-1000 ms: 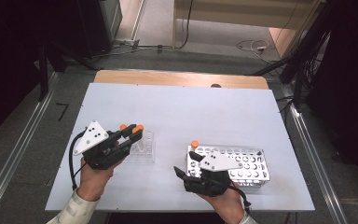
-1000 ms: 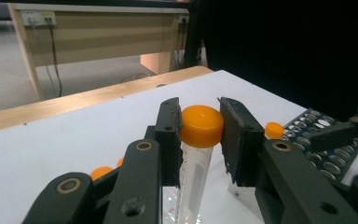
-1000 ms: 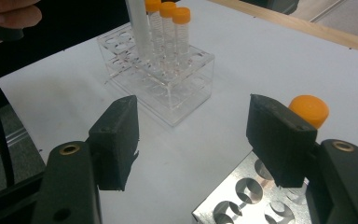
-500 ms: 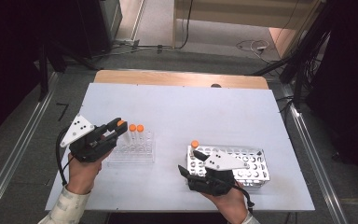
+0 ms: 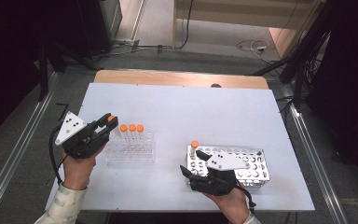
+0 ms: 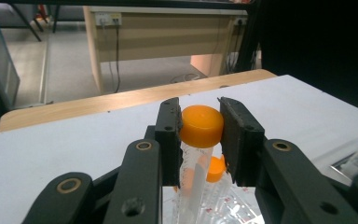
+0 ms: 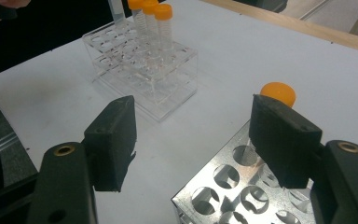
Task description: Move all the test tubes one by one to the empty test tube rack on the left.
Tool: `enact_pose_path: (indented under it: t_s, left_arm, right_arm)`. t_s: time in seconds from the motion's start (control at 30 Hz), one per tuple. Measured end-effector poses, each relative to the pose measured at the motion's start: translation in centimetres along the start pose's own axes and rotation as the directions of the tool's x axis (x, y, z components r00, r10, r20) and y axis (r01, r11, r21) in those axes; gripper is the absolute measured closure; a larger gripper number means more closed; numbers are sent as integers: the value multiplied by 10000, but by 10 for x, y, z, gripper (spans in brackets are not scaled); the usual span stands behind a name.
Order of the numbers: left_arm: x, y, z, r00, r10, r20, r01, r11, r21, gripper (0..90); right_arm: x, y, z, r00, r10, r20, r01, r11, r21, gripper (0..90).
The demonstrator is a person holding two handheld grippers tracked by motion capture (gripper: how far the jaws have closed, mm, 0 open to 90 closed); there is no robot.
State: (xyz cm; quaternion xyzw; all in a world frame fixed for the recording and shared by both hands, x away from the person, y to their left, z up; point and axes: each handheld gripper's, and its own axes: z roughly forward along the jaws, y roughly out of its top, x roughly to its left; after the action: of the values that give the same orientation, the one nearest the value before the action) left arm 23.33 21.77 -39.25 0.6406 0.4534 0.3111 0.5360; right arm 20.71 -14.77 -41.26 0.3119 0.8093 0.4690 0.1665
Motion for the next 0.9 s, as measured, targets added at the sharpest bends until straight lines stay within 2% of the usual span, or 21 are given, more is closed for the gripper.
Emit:
enact_pose_path:
  t_s: [0.2, 0.5, 0.9]
  left_arm:
    - [4, -1, 2, 9994, 47, -349, -51, 9999, -93, 693]
    - [7, -4, 9, 9988, 24, -496, -30, 9999, -123, 692]
    - [8, -10, 17, 9982, 112, -592, -119, 9999, -113, 692]
  right_arm:
    - [0, 0, 1, 10000, 75, 40, -75, 10000, 42, 272]
    - [0, 0, 1, 9999, 115, 123, -115, 9999, 14, 227]
    - [0, 0, 1, 9998, 126, 161, -126, 9999, 4, 226]
